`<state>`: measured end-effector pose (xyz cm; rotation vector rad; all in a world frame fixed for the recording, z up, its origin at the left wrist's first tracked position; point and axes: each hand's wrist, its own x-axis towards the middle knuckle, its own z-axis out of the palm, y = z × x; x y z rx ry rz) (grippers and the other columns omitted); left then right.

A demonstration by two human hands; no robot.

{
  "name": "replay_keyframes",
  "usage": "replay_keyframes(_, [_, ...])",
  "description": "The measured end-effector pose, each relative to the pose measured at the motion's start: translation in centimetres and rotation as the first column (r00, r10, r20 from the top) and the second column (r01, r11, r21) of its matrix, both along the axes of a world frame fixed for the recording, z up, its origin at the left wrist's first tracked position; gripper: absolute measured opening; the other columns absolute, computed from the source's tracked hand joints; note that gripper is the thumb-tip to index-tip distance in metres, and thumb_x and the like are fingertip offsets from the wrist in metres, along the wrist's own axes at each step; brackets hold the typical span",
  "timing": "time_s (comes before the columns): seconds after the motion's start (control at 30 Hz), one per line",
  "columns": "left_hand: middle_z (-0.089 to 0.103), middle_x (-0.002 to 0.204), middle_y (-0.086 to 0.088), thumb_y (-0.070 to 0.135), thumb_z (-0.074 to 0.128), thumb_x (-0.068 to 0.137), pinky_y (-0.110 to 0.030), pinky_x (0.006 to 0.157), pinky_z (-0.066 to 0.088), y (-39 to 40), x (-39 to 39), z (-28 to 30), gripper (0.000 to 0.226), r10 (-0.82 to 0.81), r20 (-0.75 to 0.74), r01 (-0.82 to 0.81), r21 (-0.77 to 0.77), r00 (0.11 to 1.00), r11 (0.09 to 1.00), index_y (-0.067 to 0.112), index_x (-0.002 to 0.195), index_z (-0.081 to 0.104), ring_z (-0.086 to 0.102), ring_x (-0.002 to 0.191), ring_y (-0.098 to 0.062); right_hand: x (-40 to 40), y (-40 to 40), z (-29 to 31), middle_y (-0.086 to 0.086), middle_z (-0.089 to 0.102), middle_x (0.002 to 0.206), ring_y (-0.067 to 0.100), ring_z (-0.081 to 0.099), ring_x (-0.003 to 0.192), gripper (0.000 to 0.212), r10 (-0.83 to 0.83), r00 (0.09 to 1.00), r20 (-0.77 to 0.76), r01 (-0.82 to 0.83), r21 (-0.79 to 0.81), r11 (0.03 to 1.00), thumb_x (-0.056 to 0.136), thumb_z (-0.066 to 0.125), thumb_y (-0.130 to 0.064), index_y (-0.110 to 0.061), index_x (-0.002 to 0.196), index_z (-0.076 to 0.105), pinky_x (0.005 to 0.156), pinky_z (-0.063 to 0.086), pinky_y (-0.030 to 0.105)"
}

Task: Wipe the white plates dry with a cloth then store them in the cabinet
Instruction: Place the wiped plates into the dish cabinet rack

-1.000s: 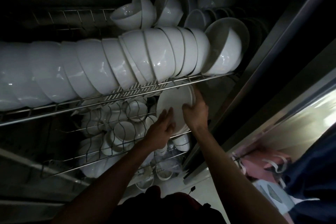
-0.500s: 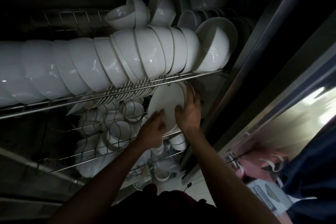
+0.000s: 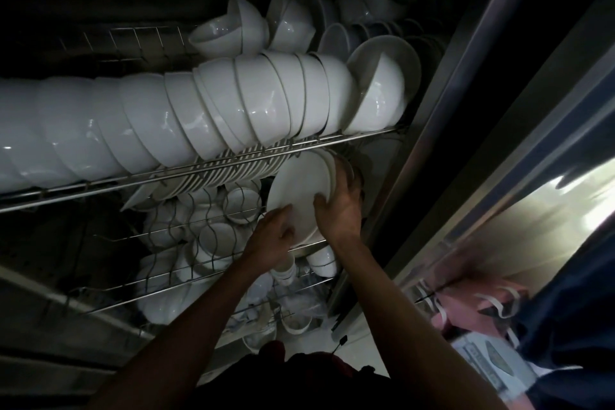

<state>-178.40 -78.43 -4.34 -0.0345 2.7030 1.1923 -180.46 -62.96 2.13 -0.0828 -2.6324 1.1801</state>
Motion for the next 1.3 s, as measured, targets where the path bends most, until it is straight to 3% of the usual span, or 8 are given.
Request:
replay_keyframes(0.17, [0.041,0.156,-0.010,0.014,0.060,0.097,-0.029,0.113,0.034,0.2,-0.1,0.2,0.058,0.011,-0.019,-0.010,0.027,1.000,1.000,0.012,0.152,0.041,0.040,0.142,-0.026,0.0,0.0,0.1,0.008,0.016,0.164,0.035,0.024,0.146,0.086,-0.004,1.000,0.006,0.004,-0.020,1.000,0.083,0.065,-0.016,-0.030,0.157,0.024,0.113,0.032,0.044])
replay_keyframes(0.47, [0.042,0.156,-0.008,0.018,0.061,0.098,-0.037,0.114,0.038,0.4,0.2,0.2,0.057,0.032,-0.022,-0.030,0.079,0.999,0.996,0.015,0.151,0.044,0.043,0.141,-0.022,0.1,0.0,0.2,0.003,0.018,0.162,0.033,0.027,0.142,0.086,-0.032,0.999,0.012,0.031,0.052,0.998,0.082,0.065,-0.023,-0.032,0.156,0.023,0.112,0.034,0.051])
replay_keyframes(0.8, [0.056,0.145,-0.007,0.030,0.060,0.092,-0.046,0.109,0.045,0.5,0.5,0.8,0.051,0.064,-0.026,-0.061,0.109,0.998,0.992,0.015,0.140,0.058,0.053,0.133,-0.024,0.0,0.7,0.5,0.005,0.023,0.160,0.035,0.032,0.140,0.086,0.029,0.998,-0.051,-0.020,0.160,0.987,0.079,0.066,-0.022,-0.027,0.155,0.026,0.114,0.033,0.049])
replay_keyframes(0.87, [0.059,0.143,-0.006,0.033,0.056,0.091,-0.043,0.110,0.045,0.8,0.9,1.5,0.050,0.068,-0.037,-0.064,0.108,0.997,0.992,0.015,0.137,0.061,0.056,0.131,-0.023,0.0,0.8,1.0,0.004,0.024,0.160,0.034,0.031,0.140,0.085,0.066,0.994,-0.085,-0.049,0.194,0.980,0.078,0.066,-0.021,-0.025,0.154,0.028,0.114,0.033,0.048])
replay_keyframes(1.0, [0.067,0.132,-0.008,0.017,0.055,0.100,-0.030,0.103,0.047,0.7,1.7,2.6,0.033,0.087,-0.044,-0.085,0.051,0.995,0.995,0.013,0.131,0.066,0.062,0.122,-0.023,0.4,0.8,1.8,0.008,0.029,0.159,0.033,0.029,0.144,0.079,0.159,0.972,-0.175,-0.097,0.316,0.944,0.078,0.067,-0.019,-0.021,0.151,0.036,0.116,0.028,0.051])
replay_keyframes(1.2, [0.069,0.129,-0.003,0.034,0.057,0.100,-0.034,0.099,0.051,-1.0,4.3,5.4,0.033,0.156,-0.183,-0.181,-0.128,0.971,0.975,0.022,0.129,0.069,0.064,0.118,-0.023,1.0,0.6,2.2,0.014,0.034,0.158,0.037,0.031,0.144,0.064,0.394,0.879,-0.271,-0.300,0.329,0.896,0.083,0.064,-0.010,-0.014,0.145,0.049,0.117,0.028,0.050])
replay_keyframes(1.3, [0.072,0.121,-0.009,0.039,0.050,0.096,-0.041,0.090,0.055,-2.5,6.4,7.3,0.040,0.154,-0.254,-0.213,-0.224,0.955,0.951,0.021,0.125,0.070,0.068,0.109,-0.029,1.1,-0.5,2.1,0.015,0.041,0.153,0.036,0.037,0.139,0.056,0.518,0.796,-0.312,-0.396,0.378,0.837,0.085,0.063,-0.009,-0.012,0.139,0.055,0.115,0.033,0.048])
